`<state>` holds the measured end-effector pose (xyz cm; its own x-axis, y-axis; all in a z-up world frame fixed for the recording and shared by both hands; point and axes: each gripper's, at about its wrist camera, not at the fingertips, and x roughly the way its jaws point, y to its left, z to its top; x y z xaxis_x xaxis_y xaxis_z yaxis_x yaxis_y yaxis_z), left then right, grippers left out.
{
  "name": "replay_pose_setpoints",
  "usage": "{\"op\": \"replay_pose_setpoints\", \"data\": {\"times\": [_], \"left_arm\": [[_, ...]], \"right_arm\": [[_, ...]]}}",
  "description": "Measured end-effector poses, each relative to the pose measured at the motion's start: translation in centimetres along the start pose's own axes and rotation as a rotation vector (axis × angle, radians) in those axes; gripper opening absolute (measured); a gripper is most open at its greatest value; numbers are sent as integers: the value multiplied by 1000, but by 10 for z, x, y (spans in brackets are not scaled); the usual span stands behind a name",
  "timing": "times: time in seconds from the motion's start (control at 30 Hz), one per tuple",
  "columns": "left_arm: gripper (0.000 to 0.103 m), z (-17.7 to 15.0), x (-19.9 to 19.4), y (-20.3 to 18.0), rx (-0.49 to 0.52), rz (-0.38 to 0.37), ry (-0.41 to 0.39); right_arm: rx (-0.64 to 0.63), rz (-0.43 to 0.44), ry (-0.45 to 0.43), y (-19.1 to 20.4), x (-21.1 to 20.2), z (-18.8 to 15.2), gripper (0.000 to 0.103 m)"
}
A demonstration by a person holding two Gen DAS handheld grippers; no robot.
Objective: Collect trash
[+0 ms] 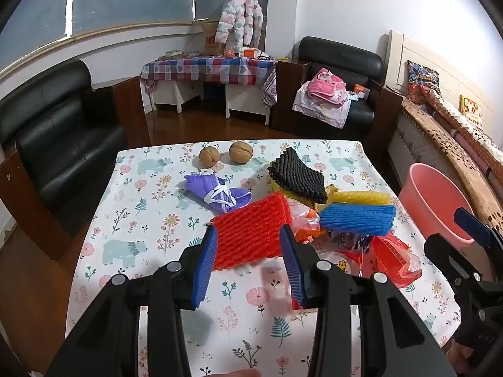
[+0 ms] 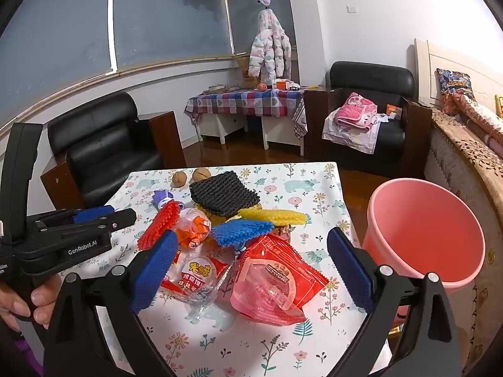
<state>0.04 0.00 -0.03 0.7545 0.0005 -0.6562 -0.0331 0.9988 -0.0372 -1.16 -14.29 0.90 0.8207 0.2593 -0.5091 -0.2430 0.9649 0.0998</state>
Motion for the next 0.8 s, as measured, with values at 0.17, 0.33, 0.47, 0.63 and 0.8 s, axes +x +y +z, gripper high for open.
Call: {"op": "replay_pose_setpoints", "data": {"times": [0.17,0.33,0.47,0.63,0.8], "left_arm": [[41,0,0,0,1,0,1],[41,0,0,0,1,0,2],[41,0,0,0,2,1,3],[41,0,0,0,3,1,5],[41,0,0,0,2,1,6]], "right_arm": [[1,0,-2,-1,0,-1,96],[7,-4,-2,-2,1,-1,96],[9,-6,-3,-3,1,-1,96],[14,-9,-1,-3,2,-1,96],[19,-12,1,-4,2,-1,96]]}}
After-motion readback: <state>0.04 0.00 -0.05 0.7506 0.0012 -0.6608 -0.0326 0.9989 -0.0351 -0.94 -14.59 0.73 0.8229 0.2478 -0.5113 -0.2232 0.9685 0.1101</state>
